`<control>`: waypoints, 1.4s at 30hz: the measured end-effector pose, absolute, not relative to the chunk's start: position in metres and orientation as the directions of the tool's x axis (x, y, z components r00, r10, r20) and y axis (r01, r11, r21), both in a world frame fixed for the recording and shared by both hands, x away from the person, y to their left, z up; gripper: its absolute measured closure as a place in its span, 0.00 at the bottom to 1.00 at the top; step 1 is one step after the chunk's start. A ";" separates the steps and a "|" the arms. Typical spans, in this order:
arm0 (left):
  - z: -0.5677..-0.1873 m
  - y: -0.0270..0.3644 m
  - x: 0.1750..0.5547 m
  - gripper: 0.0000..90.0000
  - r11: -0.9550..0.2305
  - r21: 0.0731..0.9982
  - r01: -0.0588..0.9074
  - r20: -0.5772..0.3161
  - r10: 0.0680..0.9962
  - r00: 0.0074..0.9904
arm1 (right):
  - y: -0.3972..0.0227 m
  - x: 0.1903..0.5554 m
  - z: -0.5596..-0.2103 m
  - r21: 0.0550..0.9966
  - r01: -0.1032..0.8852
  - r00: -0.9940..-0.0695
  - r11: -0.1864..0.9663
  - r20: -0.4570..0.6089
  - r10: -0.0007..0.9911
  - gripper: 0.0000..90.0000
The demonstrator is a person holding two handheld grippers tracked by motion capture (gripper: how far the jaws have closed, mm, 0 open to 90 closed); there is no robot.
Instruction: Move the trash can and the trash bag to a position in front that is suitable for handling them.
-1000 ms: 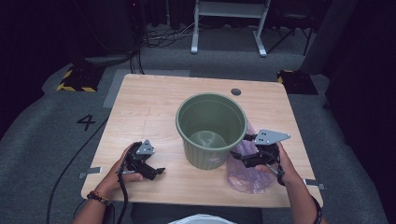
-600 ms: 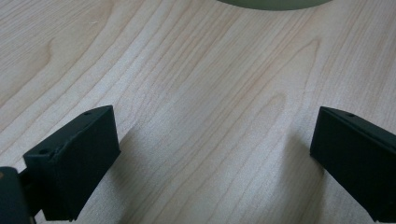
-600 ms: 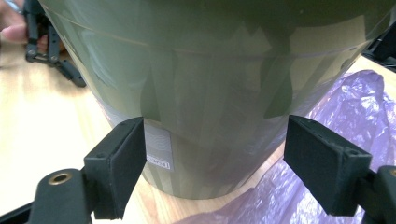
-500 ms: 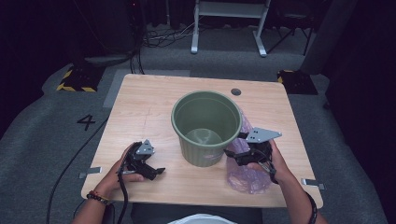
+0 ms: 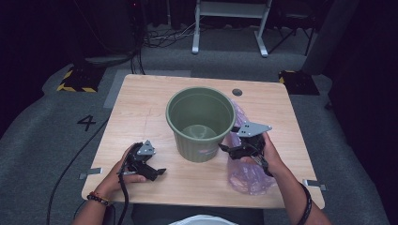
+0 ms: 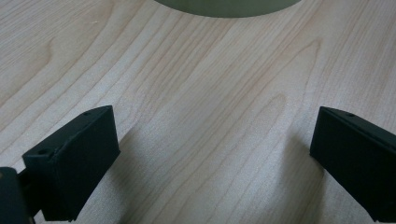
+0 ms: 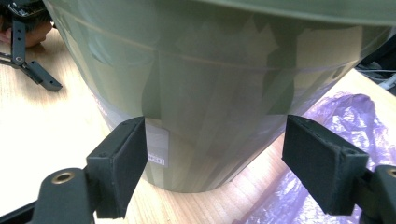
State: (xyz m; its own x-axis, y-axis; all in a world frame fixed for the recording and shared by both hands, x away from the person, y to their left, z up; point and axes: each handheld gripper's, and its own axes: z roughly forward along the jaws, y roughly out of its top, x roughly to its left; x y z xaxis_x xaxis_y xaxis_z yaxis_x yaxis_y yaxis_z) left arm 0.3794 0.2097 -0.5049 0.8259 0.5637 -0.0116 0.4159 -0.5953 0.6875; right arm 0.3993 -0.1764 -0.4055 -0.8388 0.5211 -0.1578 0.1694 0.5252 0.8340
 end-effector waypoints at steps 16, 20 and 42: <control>-0.505 0.208 0.379 0.01 -0.590 0.686 0.427 -0.012 0.577 0.816 | -0.301 0.371 -0.451 0.723 0.275 -0.830 0.634 -0.153 0.536 0.29; -0.505 0.203 0.380 0.00 -0.581 0.685 0.440 -0.011 0.595 0.804 | -0.304 0.369 -0.471 0.726 0.280 -0.866 0.628 -0.091 0.492 0.36; -0.504 0.154 0.423 0.00 -0.582 0.685 0.439 0.000 0.603 0.798 | -0.258 0.357 -0.493 0.690 0.293 -0.910 0.661 -0.009 0.413 0.45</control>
